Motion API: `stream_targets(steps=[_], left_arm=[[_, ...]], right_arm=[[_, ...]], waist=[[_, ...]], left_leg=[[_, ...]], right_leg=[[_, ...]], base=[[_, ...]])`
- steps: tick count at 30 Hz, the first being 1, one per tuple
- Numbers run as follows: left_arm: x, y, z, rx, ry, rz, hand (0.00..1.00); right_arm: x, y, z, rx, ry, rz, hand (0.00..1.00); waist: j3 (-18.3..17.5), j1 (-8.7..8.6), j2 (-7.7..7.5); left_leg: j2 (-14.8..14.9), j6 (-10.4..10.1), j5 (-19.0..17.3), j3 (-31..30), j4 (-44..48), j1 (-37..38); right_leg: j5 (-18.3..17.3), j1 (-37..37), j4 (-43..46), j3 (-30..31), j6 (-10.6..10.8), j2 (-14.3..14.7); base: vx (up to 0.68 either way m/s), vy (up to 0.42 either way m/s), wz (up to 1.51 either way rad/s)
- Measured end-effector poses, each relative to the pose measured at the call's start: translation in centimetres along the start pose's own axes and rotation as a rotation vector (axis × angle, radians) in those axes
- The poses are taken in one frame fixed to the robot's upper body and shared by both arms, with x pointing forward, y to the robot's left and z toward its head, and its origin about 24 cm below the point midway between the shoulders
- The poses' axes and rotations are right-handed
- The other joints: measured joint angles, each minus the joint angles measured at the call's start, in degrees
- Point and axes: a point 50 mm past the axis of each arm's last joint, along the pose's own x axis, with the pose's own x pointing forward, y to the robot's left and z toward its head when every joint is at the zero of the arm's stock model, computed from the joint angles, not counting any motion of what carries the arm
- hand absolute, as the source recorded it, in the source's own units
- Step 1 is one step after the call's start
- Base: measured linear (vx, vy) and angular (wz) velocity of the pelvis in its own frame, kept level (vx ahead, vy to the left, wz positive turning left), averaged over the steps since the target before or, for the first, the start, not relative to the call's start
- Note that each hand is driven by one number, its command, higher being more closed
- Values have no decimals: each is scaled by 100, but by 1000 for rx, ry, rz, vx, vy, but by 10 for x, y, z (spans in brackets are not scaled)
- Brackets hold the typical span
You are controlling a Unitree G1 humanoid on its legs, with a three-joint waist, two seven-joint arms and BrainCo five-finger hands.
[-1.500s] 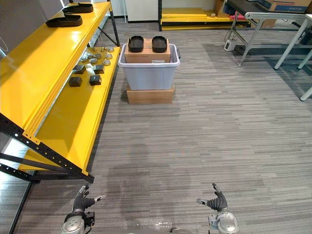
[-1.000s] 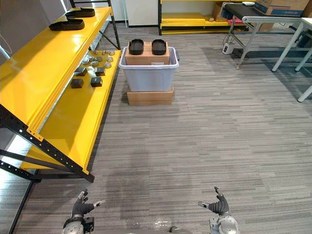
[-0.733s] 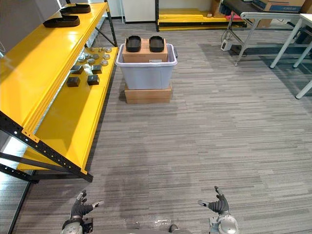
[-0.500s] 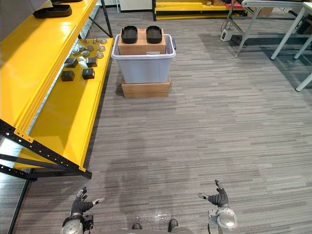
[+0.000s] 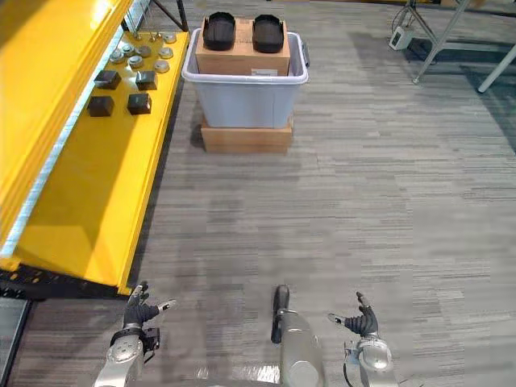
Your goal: Walk over and take plastic housings, then place them on the shelf
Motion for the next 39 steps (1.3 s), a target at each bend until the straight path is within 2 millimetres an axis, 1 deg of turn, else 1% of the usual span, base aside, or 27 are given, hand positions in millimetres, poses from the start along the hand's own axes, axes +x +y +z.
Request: stream_targets(steps=[1, 2, 3, 5, 6, 8, 10, 11, 12, 13, 14, 16, 17, 19, 20, 21, 24, 26, 27, 28, 29, 30, 32, 34, 36, 37, 39], left_arm=[[-3, -1, -6, -5, 20, 1, 0], [-3, 0, -7, -4, 24, 2, 0], [-6, 0, -13, -1, 43, 3, 0], [-8, 1, -17, 2, 58, 3, 0], [-10, 2, -20, 0, 65, 6, 0], [-13, 0, -25, -5, 86, 6, 0], [-15, -5, -27, -18, 98, -2, 0], [-16, -4, -28, -16, 103, 0, 0], [-16, -1, -29, -8, 106, 7, 0], [-14, -1, -27, -9, 98, 5, 0], [-11, -6, -20, -17, 78, -5, 0], [-10, -7, -19, -20, 74, -6, 0], [-14, -3, -26, -18, 98, 2, 0], [-13, -1, -27, -23, 104, 7, 0], [-13, 0, -27, -22, 104, 12, 0], [-13, 1, -27, -19, 105, 13, 0], [-12, -2, -25, -23, 103, 2, 0], [-12, -2, -27, -23, 109, 2, 0], [-13, -2, -29, -21, 119, 2, 0], [-14, 1, -33, -14, 127, 8, 0], [-14, -1, -35, -17, 142, 3, 0], [-17, -5, -39, -22, 163, -7, 0], [-17, -8, -39, -27, 164, -11, 0], [-15, -18, -34, -53, 151, -26, 0], [-17, -20, -34, -64, 148, -30, 0], [-20, -19, -39, -61, 163, -29, 0], [-20, -18, -39, -62, 165, -28, 0]], right_arm=[[-1, 0, -2, 15, 6, -4, 0], [-1, 2, -2, 23, 6, -3, 0], [-2, 5, -2, 43, 4, -1, 0], [-2, 6, -1, 61, 1, 0, 0], [-1, 5, 0, 63, 0, -5, 0], [1, 3, 1, 72, 0, -16, 0], [1, -2, -4, 71, 20, -31, 0], [1, -1, -6, 70, 32, -30, 0], [-1, 4, -11, 72, 53, -20, 0], [-4, 4, -15, 67, 64, -20, 0], [-7, 3, -21, 62, 84, -26, 0], [-9, 3, -29, 59, 120, -26, 0], [-10, 4, -32, 59, 131, -23, 0], [-9, 6, -30, 62, 129, -18, 0], [-6, 10, -27, 59, 117, -3, 0], [-6, 10, -26, 59, 113, 2, 0], [-6, 7, -24, 48, 99, 9, 0], [-6, 7, -24, 48, 99, 10, 0], [-5, 8, -23, 48, 97, 11, 0], [-11, 7, -32, 45, 123, 12, 0], [-12, 3, -35, 39, 133, 3, 0], [-12, 1, -36, 34, 138, -5, 0], [-13, 0, -34, 42, 129, -11, 0], [-24, 2, -43, 61, 146, -15, 0], [-29, 8, -47, 74, 156, -1, 0], [-29, 14, -46, 95, 153, 5, 0], [-28, 15, -46, 103, 155, 3, 0]], waist=[[94, 97, 8], [99, 178, 0], [116, 349, -134], [120, 463, -282], [129, 527, -295], [139, 646, -302], [79, 695, -192], [67, 708, -172], [-30, 739, -274], [-79, 720, -367], [-134, 666, -462], [-159, 694, -570], [-160, 653, -630], [-153, 623, -611], [-155, 647, -583], [-155, 638, -564], [-121, 565, -349], [-104, 461, -259], [-125, 415, -210], [-168, 355, -314], [-153, 342, -255], [-195, 391, -149], [-192, 333, -157], [-172, 309, -160], [-166, 370, -171], [-188, 408, -210], [-201, 469, -201]], left_leg=[[346, 109, 22, -31, 1596, -649], [425, 263, -197, 9, 2152, -936], [375, 395, -549, 100, 2452, -1398], [132, 417, -873, 298, 1745, -2025], [-78, 428, -991, 342, 781, -2337], [-518, 379, -919, 239, -1112, -2492], [-858, 319, -503, -65, -3114, -2507], [-865, 434, -133, -139, -3031, -2542], [-1005, 632, 275, -136, -2669, -2605], [-1065, 706, 287, -149, -2485, -2674], [-1226, 935, 29, -122, -2131, -2814], [-1368, 1039, -400, 57, -1818, -2712], [-1558, 1156, -787, 99, -1748, -2277], [-1635, 1228, -997, 48, -1778, -1955], [-1655, 1237, -1182, -8, -1948, -1421], [-1654, 1235, -1205, -57, -2063, -1205], [-1429, 1233, -1208, -266, -2734, -167], [-1206, 1232, -1208, -324, -2774, 88], [-1044, 1103, -1260, -385, -2766, 192], [-1045, 740, -1441, -408, -2727, 258], [-933, 586, -1565, -469, -2695, 357], [-755, 532, -1581, -530, -2648, 367], [-678, 250, -1402, -528, -2336, 322], [-385, -72, -1006, -471, -641, -314], [-13, -44, -1069, -116, 331, -693], [120, 114, -1156, 203, 438, -842], [88, 276, -1255, 442, -346, -1010]], right_leg=[[-27, 686, -478, -32, -62, 261], [-48, 1006, -685, 6, -99, 340], [-80, 1555, -1077, 119, -144, 383], [-91, 2153, -1618, 281, -145, 368], [-99, 2455, -1839, 393, -114, 373], [-194, 2803, -2077, 643, 34, 318], [-517, 3271, -2374, 965, 218, 313], [-671, 3365, -2349, 1070, 235, 313], [-921, 3446, -2192, 1252, 309, 175], [-987, 3423, -2073, 1285, 319, 62], [-1011, 3290, -1690, 1304, 350, -104], [-967, 2920, -545, 1456, 428, -316], [-419, 2406, 1106, 1601, 1369, -510], [-72, 1968, 2325, 1717, 1915, -533], [-276, 1439, 3481, 1668, 1667, -531], [-410, 1286, 3702, 1561, 1458, -535], [-908, 527, 3275, 910, 672, -506], [-965, 111, 2142, 784, 629, -492], [-751, -38, 1039, 862, 757, -435], [375, 35, -185, 1100, 769, -388], [612, 93, -88, 1028, 522, -329], [425, 91, 99, 1023, 422, -194], [58, 162, 334, 863, 329, -239], [-250, 791, 156, 452, 244, -285], [-271, 1298, -179, 282, 188, -190], [-256, 1564, -406, 220, 168, -190], [-210, 1818, -697, 226, 216, -221]], base=[[537, -225, -5], [543, -181, -37], [549, -179, -45], [560, -143, -41], [591, -60, -56], [663, 16, -72], [706, 173, -83], [623, 219, -75], [519, 171, -44], [537, 150, -14], [582, 135, 13], [835, 203, 6], [772, 202, 2], [603, 109, 12], [558, 32, 10], [633, -3, 9], [443, -81, 22], [421, -172, 38], [488, -253, 54], [508, -261, 55], [432, -211, 29], [335, -196, 12], [360, -261, 35], [400, -311, 88], [232, -155, 38], [192, -78, 6], [182, -40, -2]])
